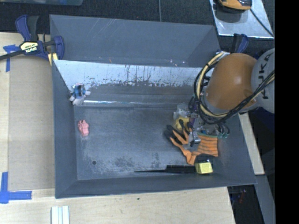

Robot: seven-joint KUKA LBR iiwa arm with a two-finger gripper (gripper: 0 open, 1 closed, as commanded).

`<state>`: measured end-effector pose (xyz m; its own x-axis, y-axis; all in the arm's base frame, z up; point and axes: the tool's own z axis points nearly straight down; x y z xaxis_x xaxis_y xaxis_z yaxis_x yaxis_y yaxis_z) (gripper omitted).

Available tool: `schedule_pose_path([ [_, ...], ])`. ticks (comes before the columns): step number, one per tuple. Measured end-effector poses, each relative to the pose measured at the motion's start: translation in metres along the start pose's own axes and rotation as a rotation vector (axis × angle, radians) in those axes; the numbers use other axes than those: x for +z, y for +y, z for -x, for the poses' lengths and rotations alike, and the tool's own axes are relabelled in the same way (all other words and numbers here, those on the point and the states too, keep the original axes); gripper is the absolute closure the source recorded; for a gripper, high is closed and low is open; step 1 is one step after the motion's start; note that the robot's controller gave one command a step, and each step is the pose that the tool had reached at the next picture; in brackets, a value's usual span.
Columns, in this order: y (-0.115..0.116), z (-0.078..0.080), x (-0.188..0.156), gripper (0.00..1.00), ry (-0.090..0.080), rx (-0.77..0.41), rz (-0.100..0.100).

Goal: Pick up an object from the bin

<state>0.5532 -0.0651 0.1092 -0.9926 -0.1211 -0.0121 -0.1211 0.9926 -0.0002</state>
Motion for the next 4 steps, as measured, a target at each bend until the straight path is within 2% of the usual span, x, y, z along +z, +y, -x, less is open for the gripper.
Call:
schedule_pose_path([
  [1,-0.004,-0.033,0.002,0.0,0.002,0.234,-0.001],
  [2,-0.023,-0.028,0.015,0.0,-0.004,0.163,-0.002],
  [3,-0.07,-0.017,0.037,1.0,-0.002,-0.029,0.001],
  [4,-0.07,-0.017,0.037,1.0,-0.002,-0.028,0.001],
])
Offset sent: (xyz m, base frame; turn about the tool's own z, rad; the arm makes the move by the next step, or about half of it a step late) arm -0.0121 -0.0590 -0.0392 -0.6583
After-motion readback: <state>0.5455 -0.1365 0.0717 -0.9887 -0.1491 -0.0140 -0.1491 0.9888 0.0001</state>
